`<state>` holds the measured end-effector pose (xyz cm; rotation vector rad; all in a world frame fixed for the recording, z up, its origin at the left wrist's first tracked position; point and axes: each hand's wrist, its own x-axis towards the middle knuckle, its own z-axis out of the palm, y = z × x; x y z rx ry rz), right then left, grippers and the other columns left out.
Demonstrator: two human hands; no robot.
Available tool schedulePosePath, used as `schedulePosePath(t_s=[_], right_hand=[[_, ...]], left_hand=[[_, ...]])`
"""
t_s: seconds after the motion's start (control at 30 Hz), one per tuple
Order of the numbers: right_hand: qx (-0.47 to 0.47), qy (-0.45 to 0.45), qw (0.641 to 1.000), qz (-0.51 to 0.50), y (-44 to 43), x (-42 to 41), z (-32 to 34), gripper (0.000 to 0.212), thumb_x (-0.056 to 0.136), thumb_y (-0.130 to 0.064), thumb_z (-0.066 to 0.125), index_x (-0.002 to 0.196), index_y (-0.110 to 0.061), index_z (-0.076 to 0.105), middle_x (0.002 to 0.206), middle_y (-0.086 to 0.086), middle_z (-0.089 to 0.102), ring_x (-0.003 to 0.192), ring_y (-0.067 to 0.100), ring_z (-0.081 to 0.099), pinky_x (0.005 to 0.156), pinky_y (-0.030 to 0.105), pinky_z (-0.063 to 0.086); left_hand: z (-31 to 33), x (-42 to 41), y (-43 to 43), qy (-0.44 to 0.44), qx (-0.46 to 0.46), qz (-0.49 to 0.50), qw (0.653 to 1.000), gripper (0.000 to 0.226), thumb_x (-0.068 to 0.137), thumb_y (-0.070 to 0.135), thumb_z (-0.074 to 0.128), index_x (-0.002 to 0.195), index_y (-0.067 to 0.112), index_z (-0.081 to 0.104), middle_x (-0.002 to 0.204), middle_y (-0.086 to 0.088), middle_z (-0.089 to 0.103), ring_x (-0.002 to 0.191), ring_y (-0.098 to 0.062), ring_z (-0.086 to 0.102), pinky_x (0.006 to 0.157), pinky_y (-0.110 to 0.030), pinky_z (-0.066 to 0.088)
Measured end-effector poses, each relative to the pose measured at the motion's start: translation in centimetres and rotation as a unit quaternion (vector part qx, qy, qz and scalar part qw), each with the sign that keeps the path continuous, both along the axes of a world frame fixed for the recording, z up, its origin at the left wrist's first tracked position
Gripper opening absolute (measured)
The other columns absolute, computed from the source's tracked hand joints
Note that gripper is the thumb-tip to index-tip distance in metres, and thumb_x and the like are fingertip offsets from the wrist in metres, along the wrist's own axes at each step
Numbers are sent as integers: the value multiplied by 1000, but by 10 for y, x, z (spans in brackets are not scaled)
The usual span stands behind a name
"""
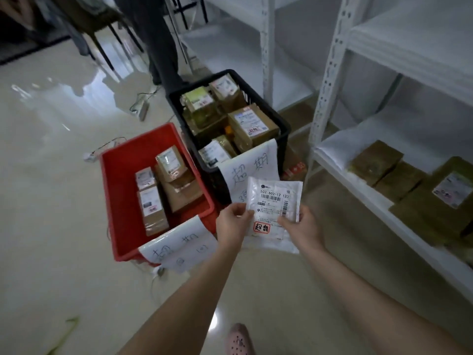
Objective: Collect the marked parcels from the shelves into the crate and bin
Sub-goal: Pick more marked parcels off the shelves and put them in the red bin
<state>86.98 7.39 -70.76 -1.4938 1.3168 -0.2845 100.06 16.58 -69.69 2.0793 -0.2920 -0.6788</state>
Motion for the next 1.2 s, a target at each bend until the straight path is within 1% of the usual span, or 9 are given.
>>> schedulePosePath(t_s=[0.2,0.4,0.53,0.67,0.73,0.8,0.9,1.03,1.2], right_hand=[[-2,4,994,107,56,140,18,26,83,-25,71,100,-23,51,89,-10,62,83,17,63,74,37,54],[-18,38,976,213,88,231,4,24,88,-18,64,109,-20,54,101,-4,65,80,13,55,52,18,33],[-39,77,957,276,83,282,-12,45,89,-22,63,130,-27,45,116,-5,64,96,20,62,70,30,49],[-2,43,953,300,72,341,-39,77,88,-15,63,148,-38,20,131,-7,55,108,23,60,74,29,47],[29,49,943,328,65,369,-59,77,87,-14,62,150,-33,22,133,-7,50,117,24,55,78,27,44],[33,86,930,357,59,390,-88,76,85,-15,64,150,-28,26,140,4,47,125,27,49,90,29,44],[38,132,920,367,55,408,-127,73,82,-14,65,147,-23,33,137,10,49,124,29,50,95,31,42],[56,181,911,367,56,412,-174,69,79,-12,65,142,-19,39,131,11,55,118,30,55,96,33,46],[78,262,895,351,52,405,-225,63,81,-16,65,139,-16,41,132,13,53,121,32,52,100,35,44]], left_hand=[[15,130,78,20,-4,54,998,3,84,20,70,81,21,68,85,4,73,79,-15,71,78,-41,59],[-3,209,127,83,47,79,992,15,79,11,75,80,19,62,90,-3,71,84,-23,71,77,-45,59],[-25,246,128,68,68,122,988,17,77,14,77,77,23,63,88,-2,72,84,-22,71,80,-44,58],[-46,290,120,33,120,129,984,13,79,18,75,83,21,64,91,0,72,81,-18,70,77,-40,58],[-62,310,114,10,151,118,982,14,80,18,73,91,18,64,95,-1,71,82,-17,68,75,-35,57],[-85,324,108,-6,186,111,976,21,82,18,71,102,15,64,99,-2,69,86,-18,65,74,-31,52],[-119,330,96,9,223,98,970,30,85,15,67,114,9,60,107,-7,68,99,-24,64,79,-31,49],[-161,328,81,48,279,48,958,21,87,10,59,108,6,61,111,-11,67,104,-29,61,73,-29,42],[-209,318,66,117,311,-23,943,27,90,7,47,113,5,60,117,-16,65,108,-33,59,80,-33,44]])
